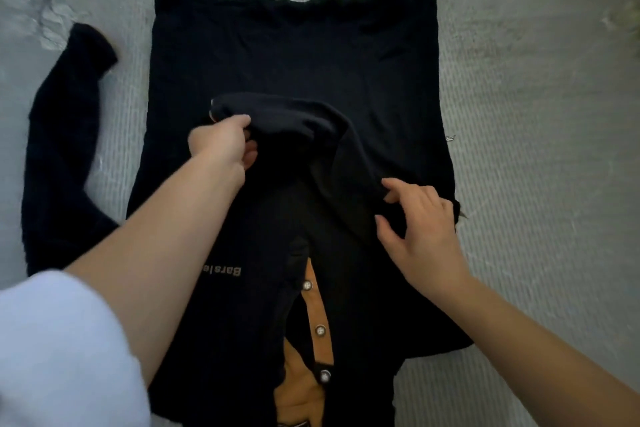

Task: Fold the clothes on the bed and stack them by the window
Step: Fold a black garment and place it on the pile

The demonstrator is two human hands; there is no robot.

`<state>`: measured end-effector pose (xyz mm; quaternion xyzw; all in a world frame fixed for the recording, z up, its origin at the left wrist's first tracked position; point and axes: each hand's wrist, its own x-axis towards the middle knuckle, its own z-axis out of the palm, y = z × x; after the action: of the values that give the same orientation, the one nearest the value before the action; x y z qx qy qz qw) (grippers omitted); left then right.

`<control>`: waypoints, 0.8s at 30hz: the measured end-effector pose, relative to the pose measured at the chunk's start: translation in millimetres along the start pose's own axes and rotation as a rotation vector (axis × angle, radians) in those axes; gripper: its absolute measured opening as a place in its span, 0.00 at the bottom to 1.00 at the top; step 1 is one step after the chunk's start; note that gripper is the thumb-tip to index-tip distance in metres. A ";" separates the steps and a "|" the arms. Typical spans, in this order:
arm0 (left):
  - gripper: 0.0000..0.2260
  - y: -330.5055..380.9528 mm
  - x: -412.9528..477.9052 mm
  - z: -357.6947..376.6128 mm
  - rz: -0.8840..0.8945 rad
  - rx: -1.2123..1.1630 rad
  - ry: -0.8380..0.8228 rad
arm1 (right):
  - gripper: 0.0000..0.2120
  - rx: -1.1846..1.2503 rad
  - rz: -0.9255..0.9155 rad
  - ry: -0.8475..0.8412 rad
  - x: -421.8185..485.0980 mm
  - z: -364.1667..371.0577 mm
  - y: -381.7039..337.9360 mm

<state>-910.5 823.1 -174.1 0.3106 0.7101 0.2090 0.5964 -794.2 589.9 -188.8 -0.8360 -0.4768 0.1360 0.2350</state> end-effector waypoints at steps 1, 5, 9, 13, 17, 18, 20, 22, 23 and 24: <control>0.09 5.6 2.1 2.6 0.029 0.011 0.020 | 0.18 0.053 0.055 0.000 2.9 -1.9 -0.1; 0.06 34.4 0.9 3.6 0.312 -0.023 -0.036 | 0.07 0.202 0.204 -0.002 12.4 -7.8 5.6; 0.07 73.4 9.3 -10.6 0.517 -0.159 -0.004 | 0.05 0.313 0.273 0.131 19.4 -14.3 6.9; 0.12 76.4 29.4 -24.5 0.368 -0.089 0.002 | 0.10 0.185 0.203 0.111 15.4 -12.9 5.0; 0.12 45.4 37.9 -27.8 0.170 -0.053 0.017 | 0.18 -0.084 0.024 -0.015 0.7 -0.9 1.6; 0.11 38.1 39.0 -25.7 0.187 -0.040 0.017 | 0.20 -0.122 -0.002 -0.050 -2.3 2.5 -0.1; 0.16 25.7 41.7 -21.9 0.306 0.071 0.015 | 0.24 -0.179 -0.059 -0.091 -6.0 8.3 -3.7; 0.24 15.3 43.1 -23.5 0.649 0.437 0.052 | 0.27 -0.243 -0.125 -0.125 -6.1 12.6 -7.4; 0.25 8.7 43.3 -25.4 0.894 0.690 0.045 | 0.27 -0.271 -0.158 -0.159 -5.1 14.8 -9.2; 0.26 2.1 43.5 -28.1 1.099 0.940 -0.010 | 0.28 -0.298 -0.184 -0.209 -4.2 17.5 -10.9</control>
<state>-941.7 856.7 -198.2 0.8473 0.4636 0.1499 0.2116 -812.2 595.6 -198.0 -0.7959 -0.5877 0.1280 0.0694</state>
